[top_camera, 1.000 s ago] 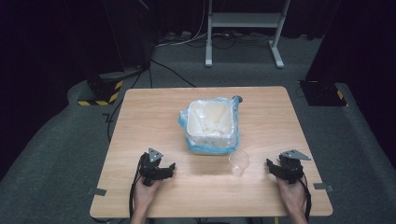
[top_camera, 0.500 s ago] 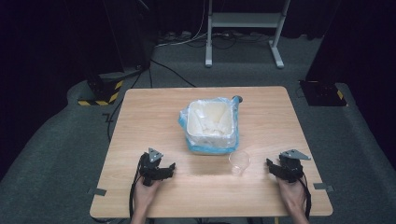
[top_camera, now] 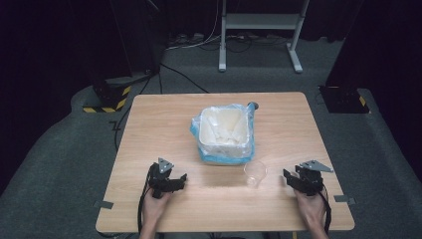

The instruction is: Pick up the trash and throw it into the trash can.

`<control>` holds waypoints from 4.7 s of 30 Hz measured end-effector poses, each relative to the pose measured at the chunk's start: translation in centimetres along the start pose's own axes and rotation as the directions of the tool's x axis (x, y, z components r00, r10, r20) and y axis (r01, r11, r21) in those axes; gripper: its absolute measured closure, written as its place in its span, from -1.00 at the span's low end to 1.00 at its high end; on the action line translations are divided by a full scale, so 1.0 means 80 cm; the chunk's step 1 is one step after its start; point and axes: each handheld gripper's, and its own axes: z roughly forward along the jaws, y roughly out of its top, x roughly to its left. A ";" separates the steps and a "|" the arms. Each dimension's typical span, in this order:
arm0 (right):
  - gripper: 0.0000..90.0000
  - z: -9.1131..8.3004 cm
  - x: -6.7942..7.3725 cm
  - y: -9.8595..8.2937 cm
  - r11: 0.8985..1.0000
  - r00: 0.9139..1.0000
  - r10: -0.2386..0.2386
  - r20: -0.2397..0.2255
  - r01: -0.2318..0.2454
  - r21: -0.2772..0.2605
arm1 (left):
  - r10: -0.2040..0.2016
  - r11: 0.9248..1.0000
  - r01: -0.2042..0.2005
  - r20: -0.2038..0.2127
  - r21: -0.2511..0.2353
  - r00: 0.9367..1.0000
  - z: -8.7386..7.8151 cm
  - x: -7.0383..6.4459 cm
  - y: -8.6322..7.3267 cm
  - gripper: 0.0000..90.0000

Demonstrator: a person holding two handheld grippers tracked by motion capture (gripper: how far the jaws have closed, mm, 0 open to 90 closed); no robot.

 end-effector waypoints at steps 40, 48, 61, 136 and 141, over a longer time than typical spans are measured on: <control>0.28 -0.055 0.038 0.052 0.994 0.972 -0.068 -0.227 0.045 -0.104 | -0.002 1.000 0.002 0.001 0.000 1.000 0.000 0.000 0.000 -0.60; 0.33 -0.059 0.044 0.062 0.993 0.959 -0.076 -0.271 0.047 -0.112 | 0.001 1.000 -0.001 0.000 0.000 1.000 0.000 0.000 0.000 -0.60; 0.35 -0.051 0.063 0.075 0.989 0.947 -0.120 -0.298 0.089 -0.117 | 0.000 1.000 0.000 0.000 0.000 1.000 0.000 0.000 0.000 -0.60; 0.90 -0.080 0.079 0.138 0.980 0.897 -0.194 -0.396 0.163 -0.111 | 0.000 1.000 0.000 0.000 0.000 1.000 0.000 0.000 0.000 -0.60; 0.90 -0.087 0.080 0.149 0.980 0.897 -0.192 -0.397 0.159 -0.116 | 0.001 1.000 -0.001 0.001 0.000 1.000 0.000 0.000 0.000 -0.60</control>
